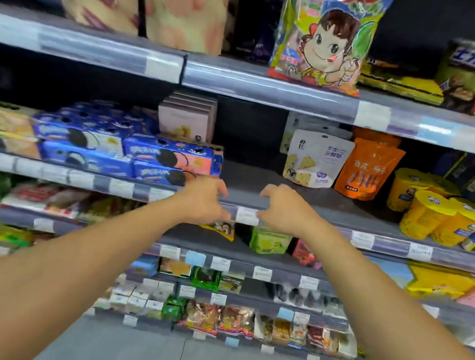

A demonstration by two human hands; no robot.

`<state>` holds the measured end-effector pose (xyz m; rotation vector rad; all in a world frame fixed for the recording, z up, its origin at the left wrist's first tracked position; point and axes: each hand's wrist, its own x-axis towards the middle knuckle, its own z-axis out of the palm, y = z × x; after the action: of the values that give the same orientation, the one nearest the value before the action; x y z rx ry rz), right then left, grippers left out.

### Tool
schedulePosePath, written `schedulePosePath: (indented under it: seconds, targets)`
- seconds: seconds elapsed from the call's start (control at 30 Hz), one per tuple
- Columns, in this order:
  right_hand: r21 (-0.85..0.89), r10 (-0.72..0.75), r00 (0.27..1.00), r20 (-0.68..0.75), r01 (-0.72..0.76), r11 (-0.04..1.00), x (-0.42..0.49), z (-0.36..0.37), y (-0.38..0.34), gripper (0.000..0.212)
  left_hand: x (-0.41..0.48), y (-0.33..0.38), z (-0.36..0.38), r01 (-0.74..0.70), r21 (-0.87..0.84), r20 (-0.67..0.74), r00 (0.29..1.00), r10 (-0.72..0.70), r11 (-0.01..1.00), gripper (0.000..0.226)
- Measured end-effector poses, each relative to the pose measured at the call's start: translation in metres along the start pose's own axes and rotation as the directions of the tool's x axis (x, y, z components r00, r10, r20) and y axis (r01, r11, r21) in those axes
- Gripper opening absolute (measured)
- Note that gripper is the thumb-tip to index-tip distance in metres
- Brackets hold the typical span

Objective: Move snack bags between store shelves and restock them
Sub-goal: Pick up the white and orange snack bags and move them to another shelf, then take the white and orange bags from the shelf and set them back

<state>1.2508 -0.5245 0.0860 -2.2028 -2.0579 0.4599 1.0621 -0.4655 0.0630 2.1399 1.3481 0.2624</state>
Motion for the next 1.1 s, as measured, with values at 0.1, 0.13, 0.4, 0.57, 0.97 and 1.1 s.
schedulePosePath:
  seconds: [0.1,0.13,0.4,0.57,0.97,1.1]
  targets:
    - [-0.058,-0.121,0.988,0.093,0.127,0.990,-0.024,0.013,-0.062,0.047,-0.074,-0.038,-0.018,0.120,0.044,0.071,0.990,-0.123,0.992,0.052]
    - [-0.072,-0.156,0.980,0.120,0.165,0.984,-0.032,0.019,-0.082,0.047,-0.097,-0.050,-0.026,0.148,0.077,0.091,0.984,-0.155,0.986,0.052]
    - [-0.127,-0.381,0.878,0.290,0.430,0.894,-0.076,0.044,-0.245,0.049,-0.258,-0.144,-0.118,0.351,0.218,0.006,0.932,-0.361,0.911,0.039]
    - [-0.170,-0.504,0.804,0.316,0.570,0.804,-0.084,0.057,-0.349,0.049,-0.343,-0.216,-0.171,0.481,0.221,-0.044,0.874,-0.484,0.848,0.030]
    - [-0.176,-0.554,0.725,0.409,0.658,0.732,-0.064,0.138,-0.649,0.052,-0.505,-0.460,-0.320,0.672,0.018,-0.057,0.740,-0.670,0.741,0.033]
    - [-0.137,-0.532,0.744,0.405,0.624,0.769,-0.045,0.163,-0.726,0.054,-0.519,-0.524,-0.361,0.671,0.006,-0.018,0.742,-0.671,0.742,0.032]
